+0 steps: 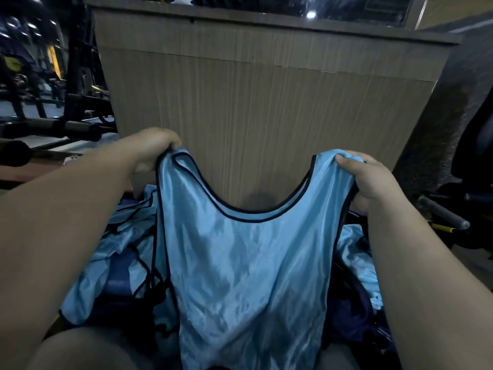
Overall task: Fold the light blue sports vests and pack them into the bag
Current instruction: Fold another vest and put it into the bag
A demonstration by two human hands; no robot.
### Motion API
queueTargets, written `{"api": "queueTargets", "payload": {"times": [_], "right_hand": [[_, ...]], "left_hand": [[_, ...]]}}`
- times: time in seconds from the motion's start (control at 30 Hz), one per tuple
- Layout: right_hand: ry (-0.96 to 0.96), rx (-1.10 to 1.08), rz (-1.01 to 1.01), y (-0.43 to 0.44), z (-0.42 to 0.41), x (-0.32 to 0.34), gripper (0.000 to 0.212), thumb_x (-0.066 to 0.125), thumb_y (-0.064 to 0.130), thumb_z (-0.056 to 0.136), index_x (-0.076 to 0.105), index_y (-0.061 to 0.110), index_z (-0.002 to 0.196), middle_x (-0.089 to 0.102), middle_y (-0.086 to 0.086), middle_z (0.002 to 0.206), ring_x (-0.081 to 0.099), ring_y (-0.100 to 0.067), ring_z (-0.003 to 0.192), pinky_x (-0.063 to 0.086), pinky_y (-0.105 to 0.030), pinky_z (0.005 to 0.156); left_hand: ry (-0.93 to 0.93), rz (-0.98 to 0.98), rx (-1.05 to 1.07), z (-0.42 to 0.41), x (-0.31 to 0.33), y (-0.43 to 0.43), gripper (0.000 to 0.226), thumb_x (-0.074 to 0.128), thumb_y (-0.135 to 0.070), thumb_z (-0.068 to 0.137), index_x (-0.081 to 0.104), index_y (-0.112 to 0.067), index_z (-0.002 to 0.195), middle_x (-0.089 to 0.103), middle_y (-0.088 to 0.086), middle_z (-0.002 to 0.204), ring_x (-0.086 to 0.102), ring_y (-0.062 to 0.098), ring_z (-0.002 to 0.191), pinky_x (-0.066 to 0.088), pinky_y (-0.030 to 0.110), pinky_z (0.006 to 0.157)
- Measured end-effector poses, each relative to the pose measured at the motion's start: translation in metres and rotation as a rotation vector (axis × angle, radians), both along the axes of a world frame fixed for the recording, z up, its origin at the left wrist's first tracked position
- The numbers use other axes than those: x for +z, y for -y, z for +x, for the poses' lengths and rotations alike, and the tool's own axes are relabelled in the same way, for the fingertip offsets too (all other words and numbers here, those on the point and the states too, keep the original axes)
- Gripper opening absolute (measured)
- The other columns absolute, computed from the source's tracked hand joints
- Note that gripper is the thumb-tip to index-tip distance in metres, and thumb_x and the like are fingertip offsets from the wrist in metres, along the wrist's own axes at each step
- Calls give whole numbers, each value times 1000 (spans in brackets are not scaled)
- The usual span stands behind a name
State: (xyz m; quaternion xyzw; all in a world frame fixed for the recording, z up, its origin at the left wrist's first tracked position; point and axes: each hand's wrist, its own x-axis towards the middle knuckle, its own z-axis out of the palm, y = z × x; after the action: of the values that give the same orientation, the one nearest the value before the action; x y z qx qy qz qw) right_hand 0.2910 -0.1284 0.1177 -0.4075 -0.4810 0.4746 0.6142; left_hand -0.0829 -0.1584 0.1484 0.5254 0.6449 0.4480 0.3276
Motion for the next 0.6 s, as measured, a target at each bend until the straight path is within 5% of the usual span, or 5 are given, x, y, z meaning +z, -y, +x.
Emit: {"api": "queueTargets", "payload": {"times": [0.13,0.23,0.33,0.5,0.6], "right_hand": [[-4,-20,15,-2,1,2,5,71,16,88,70,20,85,74,-4,86,70,-26,90,57,-47,84],[6,-55,34,-7,0,3,10,71,16,87,68,22,80,73,-1,79,70,-21,80,58,-44,81],[25,-71,28,-13,-5,0,10,68,16,89,66,21,81,69,-2,81,67,-19,76,56,-41,78],[113,-64,34,-23,-44,-12,19,53,4,87,60,20,79,58,0,73,55,-16,67,45,-24,60],[299,71,91,-21,-76,-22,12,60,19,89,63,26,98,58,9,87,54,-6,79,42,-22,65]], "left_hand": [[-68,108,53,-12,6,-11,20,51,-3,88,47,-15,73,45,6,72,44,22,68,36,31,61],[-472,199,298,-23,13,-22,9,62,-22,91,56,-14,90,56,8,89,54,28,87,39,32,72],[-636,256,384,-21,15,-33,14,63,-26,90,60,-16,99,60,10,108,56,30,103,39,32,79],[-550,282,96,44,17,-52,22,75,-29,83,67,-15,97,61,-1,95,53,10,86,38,22,65],[-504,346,-138,96,5,-63,18,79,-25,78,70,-15,89,60,-9,80,51,0,71,35,5,55]]}}
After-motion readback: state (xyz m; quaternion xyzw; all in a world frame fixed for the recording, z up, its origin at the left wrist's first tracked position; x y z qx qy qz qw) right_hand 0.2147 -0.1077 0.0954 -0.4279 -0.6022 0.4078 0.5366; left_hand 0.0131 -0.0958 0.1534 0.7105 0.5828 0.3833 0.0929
